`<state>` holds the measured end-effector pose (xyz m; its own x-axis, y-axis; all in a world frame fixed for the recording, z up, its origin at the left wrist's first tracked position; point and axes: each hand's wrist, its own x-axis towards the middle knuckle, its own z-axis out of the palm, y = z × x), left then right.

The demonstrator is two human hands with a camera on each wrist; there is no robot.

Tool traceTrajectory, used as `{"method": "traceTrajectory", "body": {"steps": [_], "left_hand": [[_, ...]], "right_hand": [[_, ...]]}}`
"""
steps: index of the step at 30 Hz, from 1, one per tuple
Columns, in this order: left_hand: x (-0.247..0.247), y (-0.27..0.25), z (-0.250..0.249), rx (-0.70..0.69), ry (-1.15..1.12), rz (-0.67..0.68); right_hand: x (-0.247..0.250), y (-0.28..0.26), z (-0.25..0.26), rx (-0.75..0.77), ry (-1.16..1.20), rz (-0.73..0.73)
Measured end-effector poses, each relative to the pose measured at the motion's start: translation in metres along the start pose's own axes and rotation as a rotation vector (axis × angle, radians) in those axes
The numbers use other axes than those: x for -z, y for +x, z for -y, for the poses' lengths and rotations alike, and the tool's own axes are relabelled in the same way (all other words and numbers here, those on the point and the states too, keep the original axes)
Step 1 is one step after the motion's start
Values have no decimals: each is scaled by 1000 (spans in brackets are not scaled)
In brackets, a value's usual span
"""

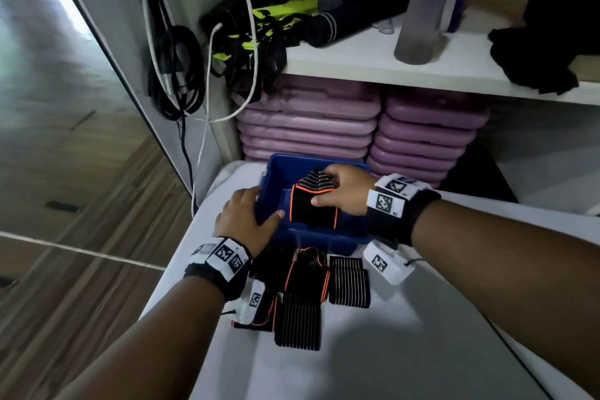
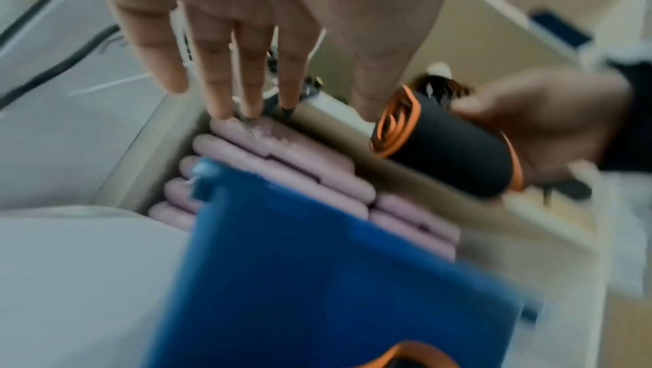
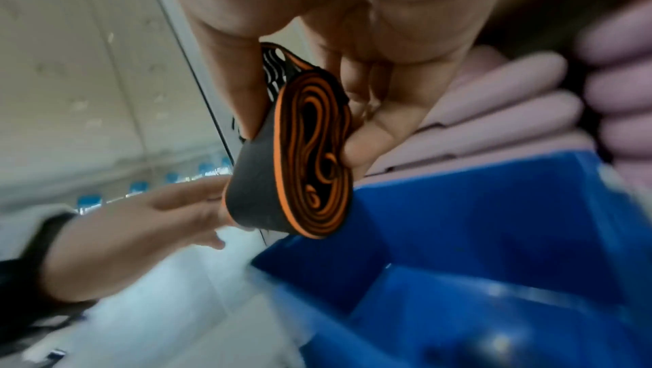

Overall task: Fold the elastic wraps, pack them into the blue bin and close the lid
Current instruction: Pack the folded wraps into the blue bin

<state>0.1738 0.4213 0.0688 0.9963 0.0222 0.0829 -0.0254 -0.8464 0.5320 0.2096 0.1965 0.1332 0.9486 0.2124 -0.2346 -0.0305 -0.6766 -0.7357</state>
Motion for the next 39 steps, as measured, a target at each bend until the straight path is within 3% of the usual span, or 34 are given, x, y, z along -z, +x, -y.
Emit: {"method": "traceTrajectory", "body": {"steps": [2, 6, 11, 20, 29, 31, 35, 39], "left_hand": [[-6, 6, 3, 30, 178, 126], [-25, 8, 11, 97, 183, 256], [-31, 3, 15, 130, 123, 277], [-27, 3, 12, 134, 85, 267], [-36, 4, 20, 123, 72, 241], [-36, 4, 20, 124, 67, 246], [-35, 4, 19, 122, 58, 251], [-37, 3, 20, 126, 59, 255]], "right_hand": [[8, 19, 9, 54, -231, -31], [-1, 56, 24, 123, -593, 90], [-33, 88, 31, 117, -874, 285], [-67, 113, 24, 6, -997, 457], [-83, 140, 0, -225, -670, 661], [-85, 141, -5, -206, -697, 670], [-87, 141, -4, -70, -1000, 637], [-91, 148, -5, -87, -971, 652]]}}
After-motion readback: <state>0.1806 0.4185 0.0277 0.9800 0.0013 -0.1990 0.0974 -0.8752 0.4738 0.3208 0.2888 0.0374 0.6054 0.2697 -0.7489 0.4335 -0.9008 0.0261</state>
